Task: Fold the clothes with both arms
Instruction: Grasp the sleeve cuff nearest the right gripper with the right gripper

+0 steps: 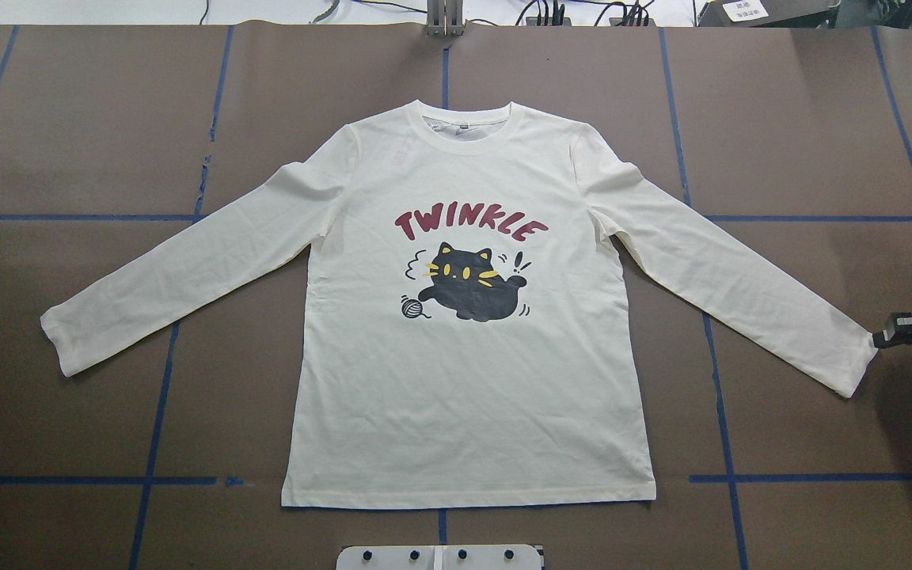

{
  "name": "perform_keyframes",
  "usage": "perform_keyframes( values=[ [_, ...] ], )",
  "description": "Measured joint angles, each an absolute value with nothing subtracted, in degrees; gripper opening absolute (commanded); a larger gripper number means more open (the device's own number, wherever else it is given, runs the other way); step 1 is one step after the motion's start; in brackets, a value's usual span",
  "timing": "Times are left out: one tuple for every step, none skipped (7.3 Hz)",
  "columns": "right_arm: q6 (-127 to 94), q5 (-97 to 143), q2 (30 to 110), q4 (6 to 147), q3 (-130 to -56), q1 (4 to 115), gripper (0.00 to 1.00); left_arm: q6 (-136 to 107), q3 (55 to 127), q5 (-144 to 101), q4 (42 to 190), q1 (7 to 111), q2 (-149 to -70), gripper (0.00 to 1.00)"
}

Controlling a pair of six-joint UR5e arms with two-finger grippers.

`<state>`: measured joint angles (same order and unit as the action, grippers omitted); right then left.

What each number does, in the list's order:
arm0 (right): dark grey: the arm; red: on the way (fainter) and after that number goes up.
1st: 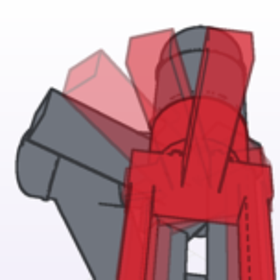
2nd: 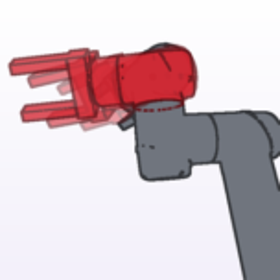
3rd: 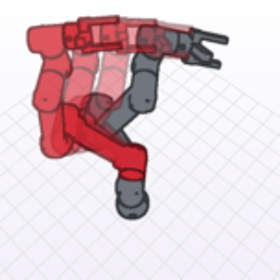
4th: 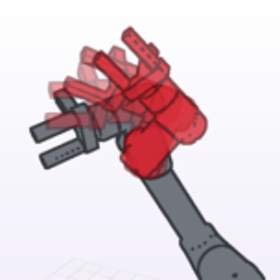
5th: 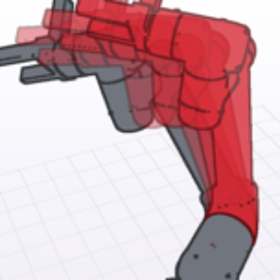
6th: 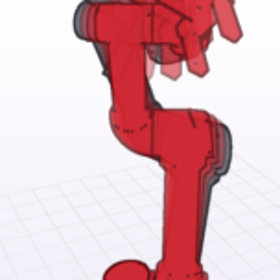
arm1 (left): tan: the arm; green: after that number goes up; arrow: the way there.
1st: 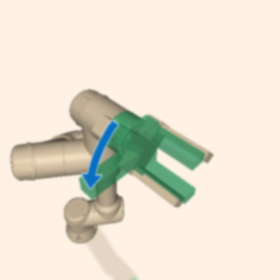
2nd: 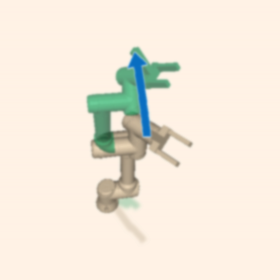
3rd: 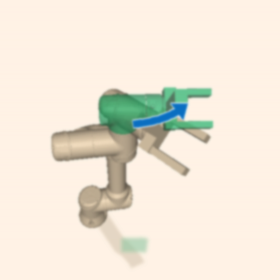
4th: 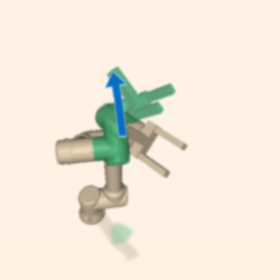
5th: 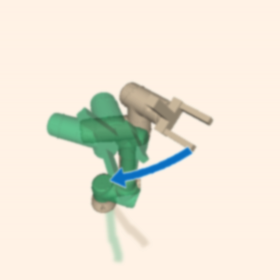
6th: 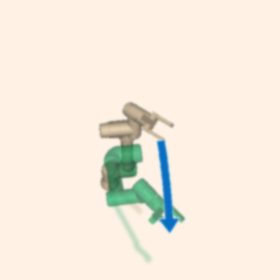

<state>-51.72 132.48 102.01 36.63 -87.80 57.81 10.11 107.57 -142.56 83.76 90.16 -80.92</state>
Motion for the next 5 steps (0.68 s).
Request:
perform_keyframes(
  values=[
    [-51.8,132.9,101.9,36.8,-89.1,57.8,0.0,10.1,107.6,-142.6,83.8,90.2,-80.9,1.0],
    [-52.4,133.6,101.7,37.1,-91.5,57.8,0.0,10.1,107.7,-142.6,83.8,90.2,-80.8,1.0],
    [-55.2,134.5,101.1,37.3,-94.5,57.4,0.0,10.1,107.9,-142.6,83.8,90.2,-80.8,1.0],
    [-60.9,135.0,99.0,37.4,-97.4,56.3,0.0,10.1,108.1,-142.6,83.8,90.2,-80.7,1.0],
    [-67.9,135.2,94.8,37.6,-99.0,54.4,0.0,10.1,108.1,-142.6,83.8,90.2,-80.7,1.0]
  ],
)
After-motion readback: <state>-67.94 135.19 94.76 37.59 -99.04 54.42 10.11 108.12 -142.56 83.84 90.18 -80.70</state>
